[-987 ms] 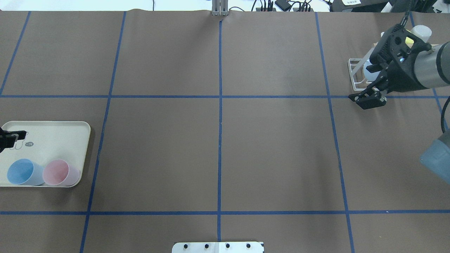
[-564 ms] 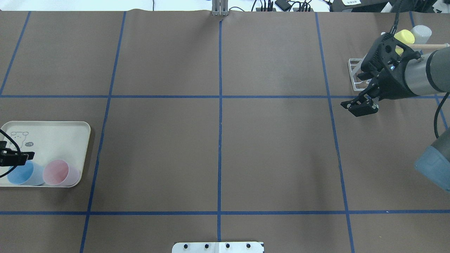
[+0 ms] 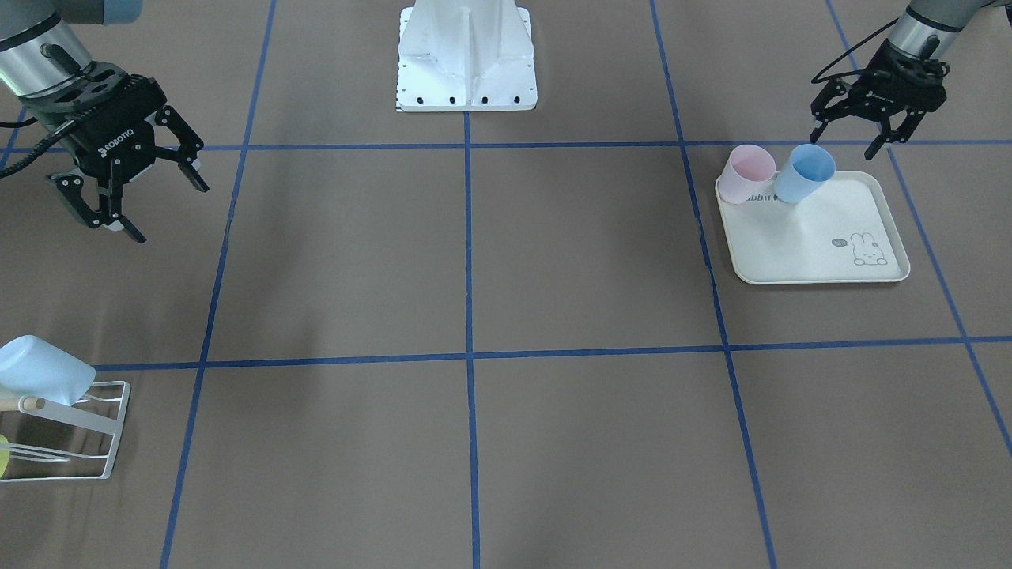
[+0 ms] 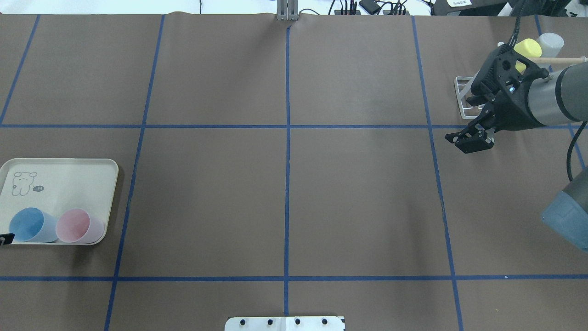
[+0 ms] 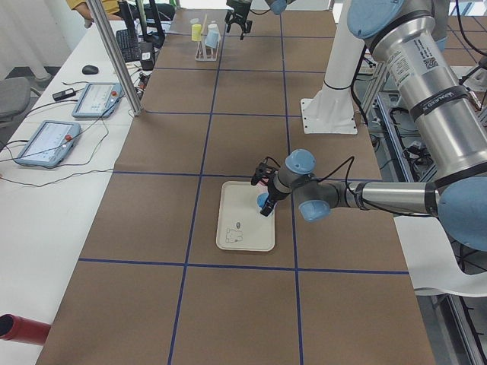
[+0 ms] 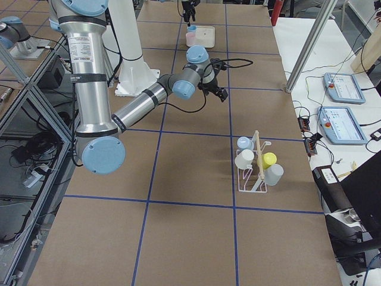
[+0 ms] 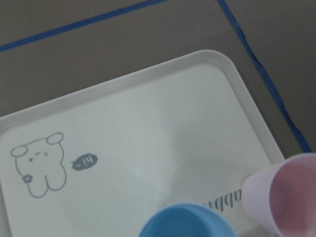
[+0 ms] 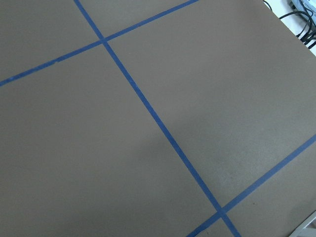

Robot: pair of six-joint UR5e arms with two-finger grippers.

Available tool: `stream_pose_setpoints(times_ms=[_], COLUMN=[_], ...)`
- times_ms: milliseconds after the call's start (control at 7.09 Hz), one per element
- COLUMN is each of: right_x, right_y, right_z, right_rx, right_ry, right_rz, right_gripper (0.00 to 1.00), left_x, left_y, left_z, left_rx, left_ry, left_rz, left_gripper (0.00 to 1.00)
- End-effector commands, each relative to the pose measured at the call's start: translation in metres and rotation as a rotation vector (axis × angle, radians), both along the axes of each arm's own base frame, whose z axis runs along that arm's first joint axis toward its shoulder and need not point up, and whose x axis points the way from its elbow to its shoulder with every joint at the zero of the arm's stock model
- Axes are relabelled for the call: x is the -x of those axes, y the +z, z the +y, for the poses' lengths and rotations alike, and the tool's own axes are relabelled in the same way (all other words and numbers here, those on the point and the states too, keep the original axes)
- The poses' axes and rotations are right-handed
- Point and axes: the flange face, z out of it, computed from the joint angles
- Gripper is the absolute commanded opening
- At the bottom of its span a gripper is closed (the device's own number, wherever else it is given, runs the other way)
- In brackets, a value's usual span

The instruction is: Transfer IKEA cup to right arm and place on rack

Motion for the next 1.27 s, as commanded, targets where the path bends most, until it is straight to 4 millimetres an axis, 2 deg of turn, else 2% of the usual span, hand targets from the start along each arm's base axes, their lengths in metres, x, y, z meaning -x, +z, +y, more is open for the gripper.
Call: stream_pose_setpoints(times_ms=[0, 282, 564, 705, 846, 987, 1128], right_x=[0.001, 0.003, 0.003, 0.003, 0.004, 0.004, 0.004], right_y=[0.000, 0.000, 0.000, 0.000, 0.000, -0.001, 0.000], right_z=[0.000, 0.002, 0.002, 0.002, 0.003, 0.002, 0.003], right_rx=[-0.001, -0.004, -0.006, -0.004, -0.004, -0.007, -0.007], right_ry=[-0.002, -0.009, -0.009, -0.009, -0.010, -0.010, -0.011], right_rz=[0.001, -0.002, -0.003, -0.002, -0.002, -0.004, -0.002], right_gripper=[1.00, 1.00, 1.00, 1.00, 1.00, 1.00, 1.00], left_x=[-0.007, -0.037, -0.037, -0.037, -0.037, -0.035, -0.031], left_y=[0.003, 0.016, 0.018, 0.019, 0.019, 0.016, 0.016], left_z=[-0.005, -0.029, -0.030, -0.030, -0.030, -0.030, -0.029], left_rx=[-0.009, -0.017, -0.017, -0.015, -0.016, -0.018, -0.017], left_ry=[-0.005, -0.004, -0.006, -0.007, -0.006, -0.010, -0.014], left_rz=[0.025, 0.038, 0.036, 0.036, 0.035, 0.039, 0.039], left_gripper=[0.98, 0.95, 0.94, 0.82, 0.44, 0.13, 0.00])
